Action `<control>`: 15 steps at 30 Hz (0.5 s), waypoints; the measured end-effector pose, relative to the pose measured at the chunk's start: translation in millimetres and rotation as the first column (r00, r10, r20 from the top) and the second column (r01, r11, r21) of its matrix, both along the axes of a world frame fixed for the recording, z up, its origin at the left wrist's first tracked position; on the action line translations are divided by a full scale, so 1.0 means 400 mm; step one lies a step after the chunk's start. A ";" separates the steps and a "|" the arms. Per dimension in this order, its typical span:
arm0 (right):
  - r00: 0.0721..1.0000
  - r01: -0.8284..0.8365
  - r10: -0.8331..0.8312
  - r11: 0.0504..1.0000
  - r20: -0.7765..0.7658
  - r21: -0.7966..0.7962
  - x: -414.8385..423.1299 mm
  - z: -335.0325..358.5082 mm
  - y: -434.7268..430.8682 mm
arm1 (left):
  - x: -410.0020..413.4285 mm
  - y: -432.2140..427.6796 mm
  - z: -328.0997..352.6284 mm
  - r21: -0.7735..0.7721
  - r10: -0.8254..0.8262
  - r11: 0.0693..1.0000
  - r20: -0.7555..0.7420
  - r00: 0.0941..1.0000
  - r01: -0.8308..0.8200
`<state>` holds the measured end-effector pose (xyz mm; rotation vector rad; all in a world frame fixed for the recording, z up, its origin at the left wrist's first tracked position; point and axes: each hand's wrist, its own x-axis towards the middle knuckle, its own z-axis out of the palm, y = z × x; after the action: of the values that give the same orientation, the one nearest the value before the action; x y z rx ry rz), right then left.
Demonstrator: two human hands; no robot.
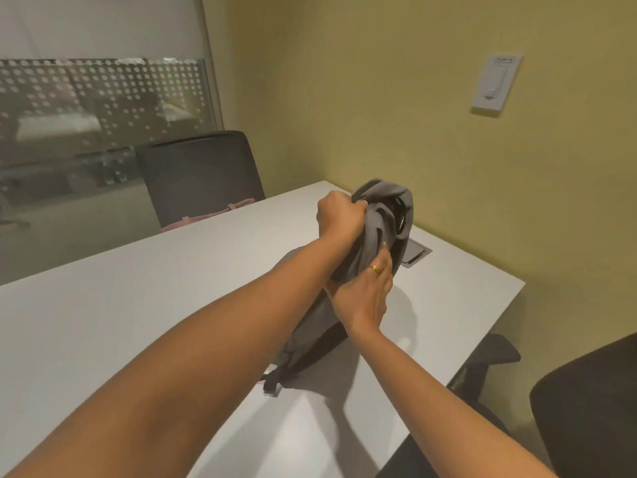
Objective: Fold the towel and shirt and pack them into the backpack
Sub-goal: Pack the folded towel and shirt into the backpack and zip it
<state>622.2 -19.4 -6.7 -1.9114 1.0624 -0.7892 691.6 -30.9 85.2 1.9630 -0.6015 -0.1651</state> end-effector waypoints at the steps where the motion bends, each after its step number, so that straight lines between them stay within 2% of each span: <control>1: 0.999 0.031 -0.030 0.999 0.039 -0.028 0.013 0.013 -0.023 | 0.002 -0.011 0.021 -0.049 0.011 0.999 -0.010 1.000 -0.011; 4: 0.986 0.074 -0.059 0.993 0.157 -0.088 0.040 0.056 -0.087 | 0.031 -0.027 0.069 -0.172 0.041 0.984 -0.038 0.998 -0.047; 7: 0.964 0.050 -0.028 0.996 0.264 -0.075 0.057 0.092 -0.131 | 0.072 -0.023 0.075 -0.274 0.045 0.960 -0.085 0.995 -0.066; 9: 0.947 0.007 0.008 0.999 0.320 -0.047 0.062 0.100 -0.153 | 0.092 -0.008 0.062 -0.331 -0.065 0.943 -0.123 0.990 0.021; 11: 0.935 -0.039 0.049 0.999 0.351 -0.035 0.063 0.098 -0.175 | 0.118 0.022 0.042 -0.422 -0.242 0.895 -0.190 0.951 0.143; 12: 0.930 -0.059 0.065 0.998 0.362 -0.026 0.063 0.094 -0.187 | 0.140 0.040 0.029 -0.472 -0.291 0.868 -0.230 0.929 0.155; 13: 0.923 -0.080 0.077 0.997 0.376 -0.008 0.065 0.091 -0.196 | 0.170 0.059 0.012 -0.501 -0.283 0.858 -0.269 0.920 0.117; 15: 0.906 -0.110 0.081 0.993 0.416 0.048 0.062 0.086 -0.212 | 0.242 0.087 -0.031 -0.482 -0.145 0.875 -0.352 0.925 -0.047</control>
<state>647.0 -104.3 27.8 -1.6244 0.7181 -1.0300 788.6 3.8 72.7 1.3779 -0.3880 -0.3805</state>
